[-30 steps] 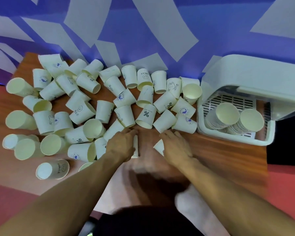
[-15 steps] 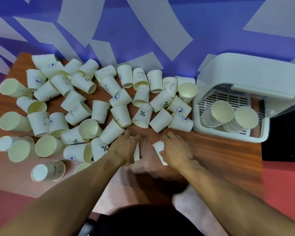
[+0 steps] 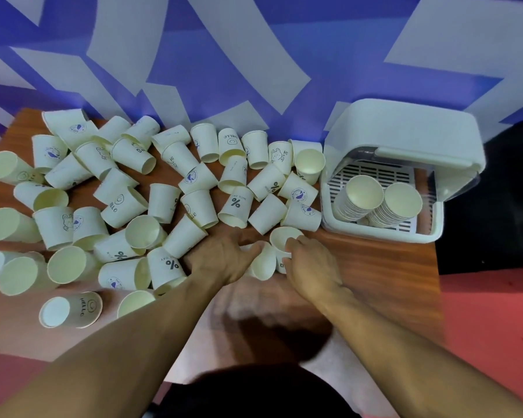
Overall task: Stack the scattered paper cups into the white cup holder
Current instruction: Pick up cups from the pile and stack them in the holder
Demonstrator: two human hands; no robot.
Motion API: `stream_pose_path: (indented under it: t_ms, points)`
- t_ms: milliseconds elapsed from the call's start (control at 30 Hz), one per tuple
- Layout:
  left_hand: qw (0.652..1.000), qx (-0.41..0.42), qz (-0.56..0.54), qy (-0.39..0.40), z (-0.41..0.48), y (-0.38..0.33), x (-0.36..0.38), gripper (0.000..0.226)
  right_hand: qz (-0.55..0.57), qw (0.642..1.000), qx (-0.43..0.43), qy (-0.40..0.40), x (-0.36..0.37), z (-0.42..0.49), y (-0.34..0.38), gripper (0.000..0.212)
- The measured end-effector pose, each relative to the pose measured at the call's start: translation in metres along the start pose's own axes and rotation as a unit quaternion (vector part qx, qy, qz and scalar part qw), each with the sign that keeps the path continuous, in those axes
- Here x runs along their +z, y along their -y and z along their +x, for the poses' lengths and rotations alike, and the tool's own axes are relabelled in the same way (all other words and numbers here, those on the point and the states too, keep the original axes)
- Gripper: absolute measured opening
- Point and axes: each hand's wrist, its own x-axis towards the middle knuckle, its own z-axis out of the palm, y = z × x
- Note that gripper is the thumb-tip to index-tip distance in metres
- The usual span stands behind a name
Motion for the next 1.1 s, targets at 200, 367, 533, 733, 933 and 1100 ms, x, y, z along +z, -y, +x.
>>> stream_pose_path:
  t_ms: [200,367,533,733,933,1100]
  points:
    - [0.998,-0.013,-0.052,0.021,0.002,-0.019,-0.019,0.045,0.014,0.994,0.002,-0.105,-0.018,-0.008,-0.010,0.026]
    - [0.985,-0.049,-0.165,0.013,-0.004,-0.040,-0.022,0.063,-0.022,0.997,-0.050,-0.059,-0.028,-0.021,-0.016,0.060]
    - [0.976,-0.028,-0.213,0.045,-0.011,-0.063,-0.018,0.075,0.025,0.997,-0.056,-0.040,-0.033,-0.031,-0.029,0.036]
    - [0.993,0.091,-0.068,0.002,-0.025,-0.084,-0.005,0.058,0.013,0.999,-0.034,-0.039,-0.042,-0.038,-0.047,0.028]
    - [0.927,0.355,0.080,-0.093,-0.025,-0.097,-0.003,0.045,0.008,0.999,-0.005,-0.041,-0.060,-0.042,-0.063,0.027]
    - [0.894,0.396,0.183,-0.105,-0.032,-0.123,-0.009,0.021,0.039,0.998,0.006,-0.047,-0.073,-0.048,-0.076,0.026]
